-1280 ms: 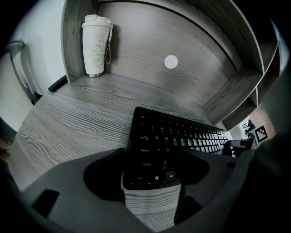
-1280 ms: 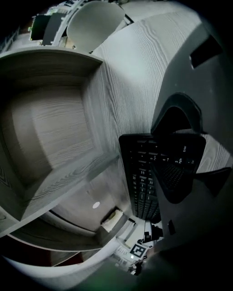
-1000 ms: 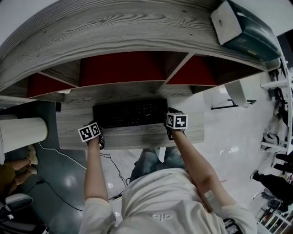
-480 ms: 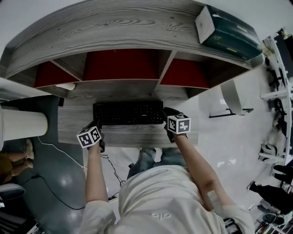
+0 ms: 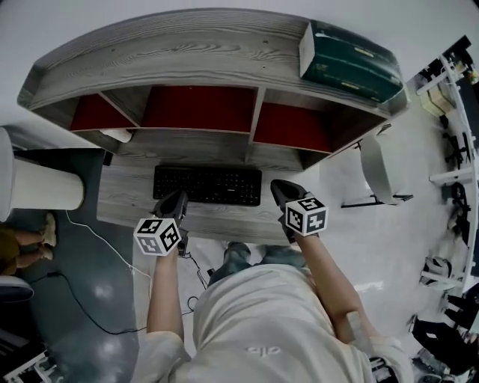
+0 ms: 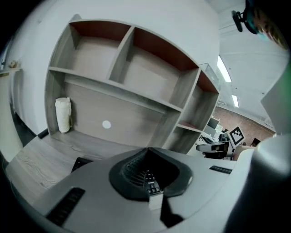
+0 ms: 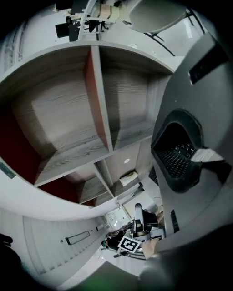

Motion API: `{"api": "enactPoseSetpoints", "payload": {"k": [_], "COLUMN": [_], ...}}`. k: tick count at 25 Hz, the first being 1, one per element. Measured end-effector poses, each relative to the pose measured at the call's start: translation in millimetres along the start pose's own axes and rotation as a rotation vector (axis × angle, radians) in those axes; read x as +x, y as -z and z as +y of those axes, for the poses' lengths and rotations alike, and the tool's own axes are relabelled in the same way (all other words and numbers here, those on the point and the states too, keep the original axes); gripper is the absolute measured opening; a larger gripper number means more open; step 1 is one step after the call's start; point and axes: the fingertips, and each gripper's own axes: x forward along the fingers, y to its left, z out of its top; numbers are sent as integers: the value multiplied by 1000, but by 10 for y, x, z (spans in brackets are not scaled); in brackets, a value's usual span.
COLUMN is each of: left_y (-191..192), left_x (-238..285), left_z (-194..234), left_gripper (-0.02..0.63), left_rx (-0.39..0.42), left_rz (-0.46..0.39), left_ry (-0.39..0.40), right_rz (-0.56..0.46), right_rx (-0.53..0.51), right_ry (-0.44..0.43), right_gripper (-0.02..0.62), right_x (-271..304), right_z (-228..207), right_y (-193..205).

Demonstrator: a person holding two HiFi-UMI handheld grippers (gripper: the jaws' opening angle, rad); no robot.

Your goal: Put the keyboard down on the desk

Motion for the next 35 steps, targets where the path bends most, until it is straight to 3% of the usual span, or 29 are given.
{"api": "enactPoseSetpoints", "payload": {"k": [8,13,22,27,31,35], "left_y": [-430,-580,-845,-876,-817,-810], "left_x": [-124,-214,-359,-369,-362,-338], "left_z": [-1043,-1530,-2053,-2389,-2573,-2530], "left_gripper": [15,15,15,14,14,15], "left_rx": [111,211,239,329,324,298], "left_rz": [-170,-225,-337,-361,-346,-344], "left_ry": [90,116,143,195,247,213], "right_rz": [-115,-182,-293,-319,-339,-344], "right_rx": [-125,-220,-272,-281,-291,-291], "right_ry": [-83,-118,-198,-221,-238,-247], "right_gripper": [29,31,31,31,31,31], "right_x": [-611,-959,-1454,-1574,-1625,-1630], "right_z": [121,203,364,422,474,500], "right_y": [-469,-719,-1007,-1050,-1071,-1053]}}
